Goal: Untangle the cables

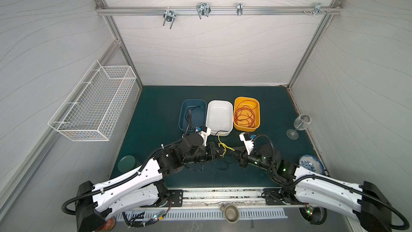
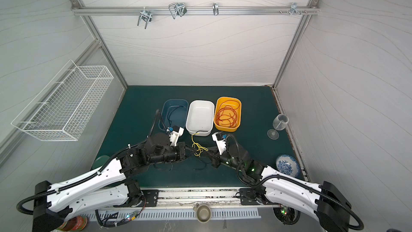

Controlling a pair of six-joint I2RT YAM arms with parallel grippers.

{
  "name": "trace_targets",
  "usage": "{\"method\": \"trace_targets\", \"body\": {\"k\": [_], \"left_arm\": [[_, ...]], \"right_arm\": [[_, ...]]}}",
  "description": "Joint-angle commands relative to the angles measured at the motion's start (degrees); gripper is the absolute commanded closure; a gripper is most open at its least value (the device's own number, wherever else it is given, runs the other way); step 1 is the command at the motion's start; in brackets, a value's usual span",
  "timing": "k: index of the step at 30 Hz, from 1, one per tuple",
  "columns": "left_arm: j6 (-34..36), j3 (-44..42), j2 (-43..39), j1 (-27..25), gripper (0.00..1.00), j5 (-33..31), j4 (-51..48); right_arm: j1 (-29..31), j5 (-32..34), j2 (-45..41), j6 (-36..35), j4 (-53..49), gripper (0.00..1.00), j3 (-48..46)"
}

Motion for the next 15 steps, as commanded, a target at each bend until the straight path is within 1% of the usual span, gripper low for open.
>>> {"method": "trace_targets", "body": {"k": [1, 4, 11, 15], "left_arm": [[-0.59, 1.56, -0.45, 0.33, 1.0, 0.25, 3.04], [-0.82, 1.48, -0.55, 0.32, 1.0, 0.03, 3.12], [-1.65, 2.26, 0.15, 0.33, 1.0, 0.5, 4.51], [-2.28, 2.63, 0.32, 0.31, 1.0, 0.85, 5.33]], "right_arm": [[0.49, 0.12, -0.74, -0.02, 3.39, 0.77, -0.58], [0.88, -0.22, -0.35, 0.07, 4.84, 0.67, -0.87], [3.03, 0.04, 3.55, -0.62, 10.38, 0.61, -1.26], [4.07, 2.19, 7.0, -1.47, 13.39, 0.6, -1.31]]}}
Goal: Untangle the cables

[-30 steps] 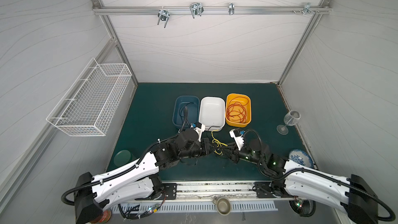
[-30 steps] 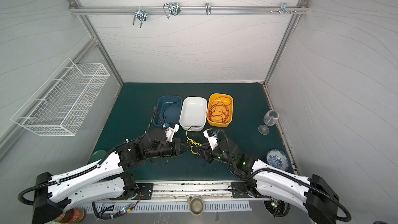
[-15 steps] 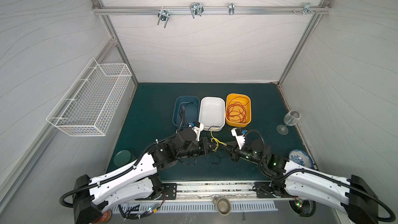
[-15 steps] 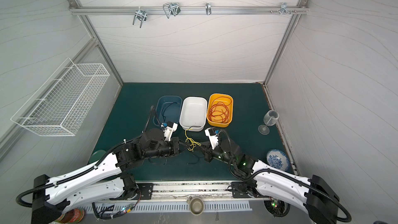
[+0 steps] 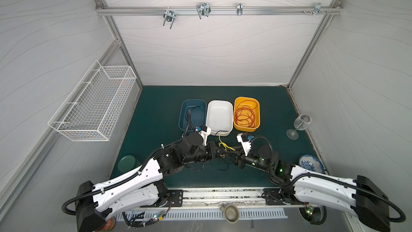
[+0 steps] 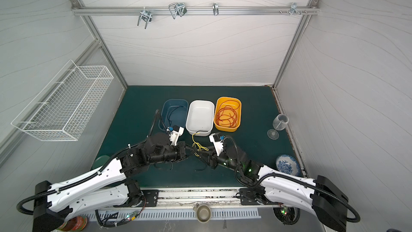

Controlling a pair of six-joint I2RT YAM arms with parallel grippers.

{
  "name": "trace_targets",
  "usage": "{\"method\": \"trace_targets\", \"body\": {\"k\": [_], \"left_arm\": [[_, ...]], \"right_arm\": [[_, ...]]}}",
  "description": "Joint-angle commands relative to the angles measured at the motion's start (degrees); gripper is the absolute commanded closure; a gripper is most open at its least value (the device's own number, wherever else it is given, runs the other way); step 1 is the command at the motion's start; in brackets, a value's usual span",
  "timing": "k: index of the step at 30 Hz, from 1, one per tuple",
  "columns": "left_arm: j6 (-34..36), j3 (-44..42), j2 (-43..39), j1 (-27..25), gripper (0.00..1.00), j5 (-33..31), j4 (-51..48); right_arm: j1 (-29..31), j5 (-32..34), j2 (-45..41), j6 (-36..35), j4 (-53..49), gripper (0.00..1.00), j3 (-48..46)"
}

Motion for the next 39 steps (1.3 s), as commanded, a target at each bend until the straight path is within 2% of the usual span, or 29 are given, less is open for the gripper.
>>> {"method": "trace_targets", "body": {"k": [1, 8, 12, 17, 26, 33, 39], "left_arm": [[-1.15, 2.71, 0.05, 0.2, 1.0, 0.66, 4.13], [-2.71, 1.89, -0.88, 0.22, 1.0, 0.75, 5.36], [-3.46, 1.3, -1.19, 0.18, 1.0, 0.68, 6.06], [-3.58, 1.23, -1.58, 0.27, 1.0, 0.05, 5.94], [-2.12, 3.24, -2.99, 1.33, 1.0, -0.72, 2.99], [2.78, 9.33, -7.37, 7.12, 1.0, -0.04, -6.97], [5.5, 12.3, -9.32, 11.91, 1.0, 1.82, -11.69]], "right_arm": [[0.9, 2.32, 2.51, -1.55, 6.24, 0.61, -0.86], [1.6, 6.4, 4.91, -3.23, 10.15, 0.81, -0.38], [1.85, 7.16, 5.46, -3.76, 10.48, 0.87, 0.18], [2.12, 6.94, 5.34, -3.78, 10.23, 1.0, -0.08], [2.22, 9.33, 1.54, -2.98, 6.29, 1.0, -1.73], [1.8, 15.43, -3.08, 0.31, 1.9, 1.0, -7.89], [-1.51, 15.37, -10.88, 4.12, -2.52, 1.0, -13.22]]}}
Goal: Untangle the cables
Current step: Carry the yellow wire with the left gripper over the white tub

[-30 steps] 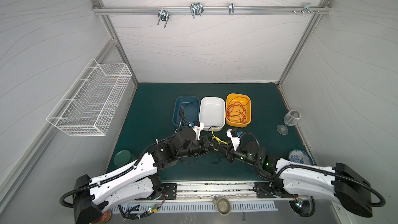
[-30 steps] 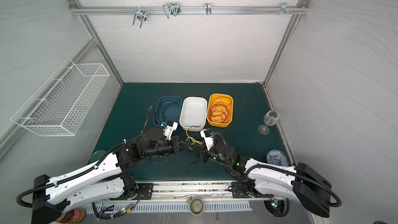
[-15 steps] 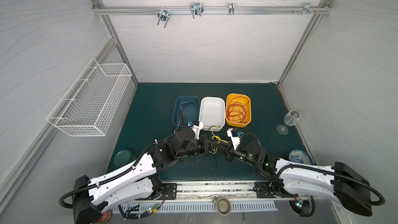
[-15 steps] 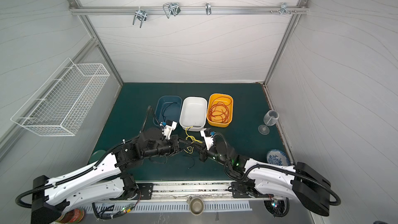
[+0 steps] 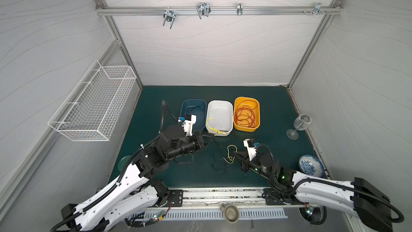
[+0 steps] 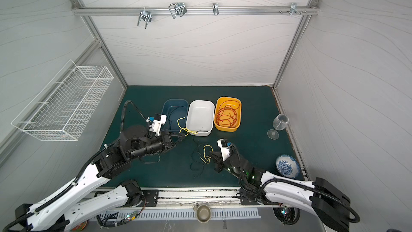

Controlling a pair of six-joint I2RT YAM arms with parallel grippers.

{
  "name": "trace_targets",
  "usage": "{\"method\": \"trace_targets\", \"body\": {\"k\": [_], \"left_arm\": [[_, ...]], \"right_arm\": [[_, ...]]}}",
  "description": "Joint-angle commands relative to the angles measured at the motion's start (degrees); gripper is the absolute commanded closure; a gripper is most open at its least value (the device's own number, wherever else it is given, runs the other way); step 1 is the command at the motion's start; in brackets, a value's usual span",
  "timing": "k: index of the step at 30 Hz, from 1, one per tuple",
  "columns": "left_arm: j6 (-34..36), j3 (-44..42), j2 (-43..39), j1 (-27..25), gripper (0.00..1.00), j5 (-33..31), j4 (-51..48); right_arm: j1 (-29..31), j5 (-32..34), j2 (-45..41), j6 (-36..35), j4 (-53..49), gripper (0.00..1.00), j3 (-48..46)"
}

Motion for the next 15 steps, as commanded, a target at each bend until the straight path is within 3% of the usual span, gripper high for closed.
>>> {"method": "trace_targets", "body": {"k": [1, 11, 15], "left_arm": [[3.56, 2.88, -0.06, 2.53, 1.0, 1.7, -3.26], [12.37, 7.71, 15.27, 13.34, 1.0, 9.24, -1.05], [17.93, 14.36, 25.08, 13.69, 1.0, 6.62, -1.84]], "right_arm": [[-1.54, 1.47, -5.76, 2.44, -5.13, 1.0, -1.14], [-3.34, 2.33, -29.23, 2.7, -25.26, 1.0, 0.23], [-3.58, 2.85, -33.1, 3.74, -31.31, 1.0, 1.04]]}}
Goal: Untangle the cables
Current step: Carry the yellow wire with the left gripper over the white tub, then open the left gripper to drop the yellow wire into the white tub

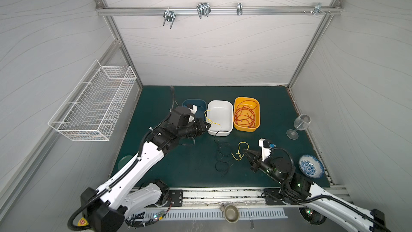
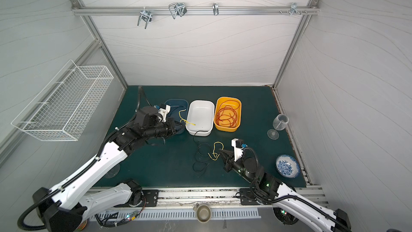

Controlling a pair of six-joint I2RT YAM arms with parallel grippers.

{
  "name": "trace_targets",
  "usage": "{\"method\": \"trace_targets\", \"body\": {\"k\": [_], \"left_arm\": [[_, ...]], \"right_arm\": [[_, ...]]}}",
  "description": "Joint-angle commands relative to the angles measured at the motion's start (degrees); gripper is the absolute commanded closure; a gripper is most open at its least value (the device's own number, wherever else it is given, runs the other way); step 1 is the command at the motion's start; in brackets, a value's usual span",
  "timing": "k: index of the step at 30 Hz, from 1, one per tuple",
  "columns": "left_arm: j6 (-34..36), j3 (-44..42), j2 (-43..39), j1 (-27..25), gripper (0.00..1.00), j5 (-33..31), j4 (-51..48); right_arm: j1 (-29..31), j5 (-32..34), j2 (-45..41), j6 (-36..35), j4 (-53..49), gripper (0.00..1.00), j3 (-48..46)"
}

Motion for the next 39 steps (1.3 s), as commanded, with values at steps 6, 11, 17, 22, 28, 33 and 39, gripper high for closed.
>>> {"method": "trace_targets", "body": {"k": [6, 11, 17, 22, 28, 33, 39], "left_arm": [[11.67, 14.41, 18.81, 1.6, 1.0, -2.29, 0.48], [14.33, 21.09, 29.96, 2.17, 1.0, -1.64, -0.71], [14.76, 26.21, 40.3, 2.57, 1.0, -0.09, -1.81], [14.93, 28.78, 45.97, 3.07, 1.0, -0.16, -2.71], [15.02, 30.88, 49.17, 3.58, 0.82, 1.65, -3.88], [15.64, 30.36, 45.23, 3.63, 0.63, 1.68, -4.49], [14.1, 24.35, 35.25, 3.58, 0.43, 2.7, -2.73]], "right_arm": [[-0.41, -0.76, -0.58, 0.92, -11.33, 1.0, 6.39], [-0.41, -2.9, 1.03, 0.45, -12.35, 1.0, 9.76], [-0.41, -5.07, 2.05, -0.3, -13.41, 1.0, 13.13], [-0.4, -6.81, 2.67, -0.96, -13.75, 1.0, 14.67], [-0.33, -7.59, 3.42, -1.19, -13.47, 1.0, 15.26], [-0.31, -7.95, 3.87, -1.07, -13.04, 1.0, 15.3], [-0.32, -8.08, 4.42, -0.87, -12.06, 1.0, 15.21]]}}
